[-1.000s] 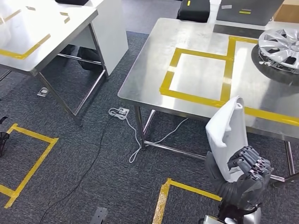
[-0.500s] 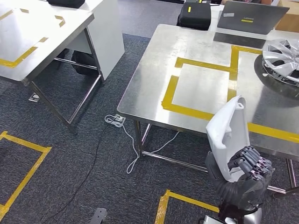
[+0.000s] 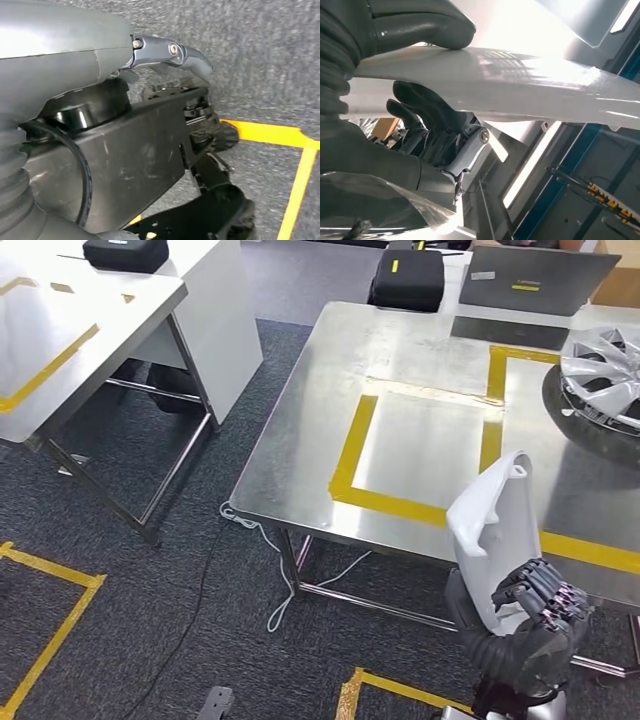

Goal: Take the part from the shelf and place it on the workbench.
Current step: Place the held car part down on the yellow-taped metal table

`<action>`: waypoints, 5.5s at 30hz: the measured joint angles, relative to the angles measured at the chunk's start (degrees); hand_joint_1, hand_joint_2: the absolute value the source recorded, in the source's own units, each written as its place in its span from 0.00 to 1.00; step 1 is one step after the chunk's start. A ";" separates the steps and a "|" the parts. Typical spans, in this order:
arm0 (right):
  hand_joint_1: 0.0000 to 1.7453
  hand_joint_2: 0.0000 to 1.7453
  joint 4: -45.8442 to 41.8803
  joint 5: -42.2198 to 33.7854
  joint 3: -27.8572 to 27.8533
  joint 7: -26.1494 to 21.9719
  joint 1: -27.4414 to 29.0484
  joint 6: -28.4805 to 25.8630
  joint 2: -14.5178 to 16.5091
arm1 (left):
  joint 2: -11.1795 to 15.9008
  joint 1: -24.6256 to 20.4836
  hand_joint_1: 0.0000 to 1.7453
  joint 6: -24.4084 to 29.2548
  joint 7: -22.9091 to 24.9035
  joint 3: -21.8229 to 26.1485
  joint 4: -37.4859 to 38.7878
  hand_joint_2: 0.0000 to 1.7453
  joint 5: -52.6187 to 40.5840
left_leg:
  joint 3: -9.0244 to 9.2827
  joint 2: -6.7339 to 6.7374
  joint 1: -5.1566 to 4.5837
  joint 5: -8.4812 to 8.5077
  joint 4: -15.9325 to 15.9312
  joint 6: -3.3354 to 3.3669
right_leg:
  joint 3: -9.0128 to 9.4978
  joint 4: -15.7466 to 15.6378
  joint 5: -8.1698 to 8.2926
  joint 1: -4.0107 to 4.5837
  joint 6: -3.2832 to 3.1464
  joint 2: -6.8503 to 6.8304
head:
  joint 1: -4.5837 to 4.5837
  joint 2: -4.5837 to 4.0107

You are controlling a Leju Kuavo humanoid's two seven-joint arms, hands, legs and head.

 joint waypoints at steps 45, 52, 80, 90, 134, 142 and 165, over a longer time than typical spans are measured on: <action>1.00 1.00 -0.62 -0.44 -0.86 -0.35 0.48 0.00 0.04 | -0.05 -0.17 0.00 0.18 0.09 0.00 0.07 1.00 -0.62 | -1.71 0.99 0.81 5.08 -4.27 0.03 | 2.74 -0.57 -1.93 -0.61 1.91 0.14 | -0.02 0.00; 1.00 1.00 -0.62 -0.06 -0.83 -0.30 0.44 0.01 0.04 | -0.01 -0.58 0.00 0.20 0.07 0.02 0.07 1.00 -0.63 | -8.91 0.79 0.92 -1.84 11.90 -0.17 | 2.93 -0.62 -2.04 0.02 0.58 0.96 | -0.12 0.01; 1.00 1.00 -0.82 0.73 -0.94 -0.87 0.56 0.01 0.07 | -0.55 -0.65 0.00 0.11 0.13 0.00 0.07 1.00 -0.83 | -6.05 1.16 0.32 -1.08 6.08 -0.56 | 3.45 -2.06 -1.26 0.22 0.07 -0.21 | -0.40 0.00; 1.00 1.00 -0.80 1.34 -1.25 -0.95 0.53 0.00 0.07 | -0.53 -0.71 0.00 -0.14 0.22 0.00 0.07 1.00 -1.00 | -1.29 0.20 0.26 5.42 -5.29 -0.07 | 3.35 -1.79 -1.52 0.43 0.65 0.83 | -0.38 0.00; 1.00 1.00 8.17 -1.22 3.84 11.34 -9.73 0.46 -7.69 | -0.85 -2.07 0.00 -1.00 1.18 0.00 0.07 1.00 -3.82 | -1.45 0.20 0.00 5.51 -5.39 0.35 | 3.39 -2.53 -0.89 0.18 1.59 0.85 | -0.42 0.00; 1.00 1.00 8.19 -1.31 4.16 11.49 -9.77 0.42 -7.69 | -0.84 -2.07 0.00 -1.00 1.18 0.00 0.07 1.00 -3.64 | -1.46 0.20 0.00 5.51 -5.39 0.35 | 3.39 -2.53 -0.89 0.18 1.59 0.85 | -0.41 -0.01; 1.00 1.00 8.58 -1.69 4.95 11.57 -10.00 0.37 -8.08 | -0.74 -2.12 0.00 -1.00 1.34 0.00 0.09 1.00 -3.49 | -0.35 0.72 0.60 4.44 -5.36 0.19 | 2.65 -1.64 -1.26 -0.40 2.49 0.17 | -0.02 0.01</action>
